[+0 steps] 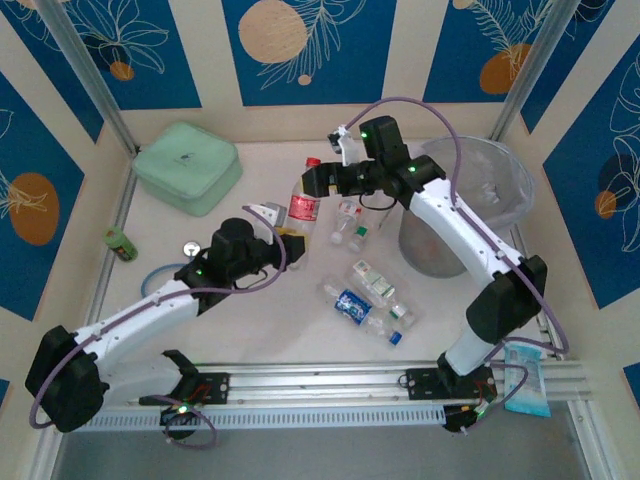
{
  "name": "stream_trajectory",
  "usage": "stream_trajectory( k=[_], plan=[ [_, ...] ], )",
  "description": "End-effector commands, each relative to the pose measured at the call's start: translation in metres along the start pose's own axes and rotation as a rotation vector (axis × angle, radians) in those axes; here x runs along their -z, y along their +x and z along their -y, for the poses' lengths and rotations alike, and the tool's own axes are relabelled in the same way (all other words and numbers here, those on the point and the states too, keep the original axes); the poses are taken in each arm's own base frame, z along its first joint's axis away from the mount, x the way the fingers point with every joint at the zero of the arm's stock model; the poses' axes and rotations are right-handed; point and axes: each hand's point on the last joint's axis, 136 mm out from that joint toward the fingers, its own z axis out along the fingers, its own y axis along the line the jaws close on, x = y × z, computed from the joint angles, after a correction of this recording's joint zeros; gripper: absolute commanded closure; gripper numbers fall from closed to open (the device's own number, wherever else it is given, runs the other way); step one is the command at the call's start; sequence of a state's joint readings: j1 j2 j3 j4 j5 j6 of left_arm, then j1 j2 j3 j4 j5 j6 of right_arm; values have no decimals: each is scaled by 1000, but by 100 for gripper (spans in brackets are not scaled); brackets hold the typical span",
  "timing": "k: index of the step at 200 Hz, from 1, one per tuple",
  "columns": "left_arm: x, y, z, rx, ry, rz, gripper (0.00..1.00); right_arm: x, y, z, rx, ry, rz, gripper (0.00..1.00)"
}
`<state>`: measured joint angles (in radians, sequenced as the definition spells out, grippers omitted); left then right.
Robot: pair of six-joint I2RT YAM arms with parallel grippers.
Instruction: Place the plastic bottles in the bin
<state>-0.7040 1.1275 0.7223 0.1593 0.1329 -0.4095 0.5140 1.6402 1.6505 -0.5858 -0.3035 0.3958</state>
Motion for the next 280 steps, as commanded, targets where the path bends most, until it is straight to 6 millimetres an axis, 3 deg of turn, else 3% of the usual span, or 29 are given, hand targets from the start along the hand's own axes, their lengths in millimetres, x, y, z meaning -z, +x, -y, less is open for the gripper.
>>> stream_trajectory(
  k=[1, 31, 68, 92, 105, 122, 134, 158, 187, 201, 219, 243, 280],
  plan=[
    [-3, -7, 15, -19, 86, 26, 100, 2, -15, -13, -2, -72, 34, 23],
    [-8, -1, 16, -15, 102, 3, 100, 1, -18, -7, -14, -74, 32, 33],
    [-8, -1, 11, 6, 75, 8, 99, 5, -18, -5, -8, -68, 30, 59],
    [-6, -5, 11, 25, 67, 21, 75, 13, -22, -7, 12, -57, 47, 73],
    [-5, -8, 13, 36, 70, 30, 47, 21, -28, -9, 37, -40, 61, 78],
    [-3, -11, 11, 45, 58, 40, 16, 43, -44, -14, 97, 10, 105, 82],
    [-1, -11, 9, 52, 42, 45, 6, 66, -57, -18, 145, 61, 153, 84],
    [-2, -8, 0, 84, 2, 40, 5, 126, -82, -23, 240, 223, 282, 89],
    [-9, -5, -4, 114, -6, 37, 5, 209, -105, -9, 321, 540, 481, 95],
    [-14, -3, -4, 126, -1, 29, 6, 248, -111, -1, 363, 685, 570, 100],
    [-20, 0, -5, 135, 0, 13, 6, 291, -116, 12, 402, 858, 656, 100],
    [-24, 3, -7, 142, -7, 6, 6, 316, -116, 32, 421, 978, 670, 100],
    [-28, 8, -9, 157, -10, -8, 6, 311, -107, 72, 399, 1092, 543, 100]
  ],
)
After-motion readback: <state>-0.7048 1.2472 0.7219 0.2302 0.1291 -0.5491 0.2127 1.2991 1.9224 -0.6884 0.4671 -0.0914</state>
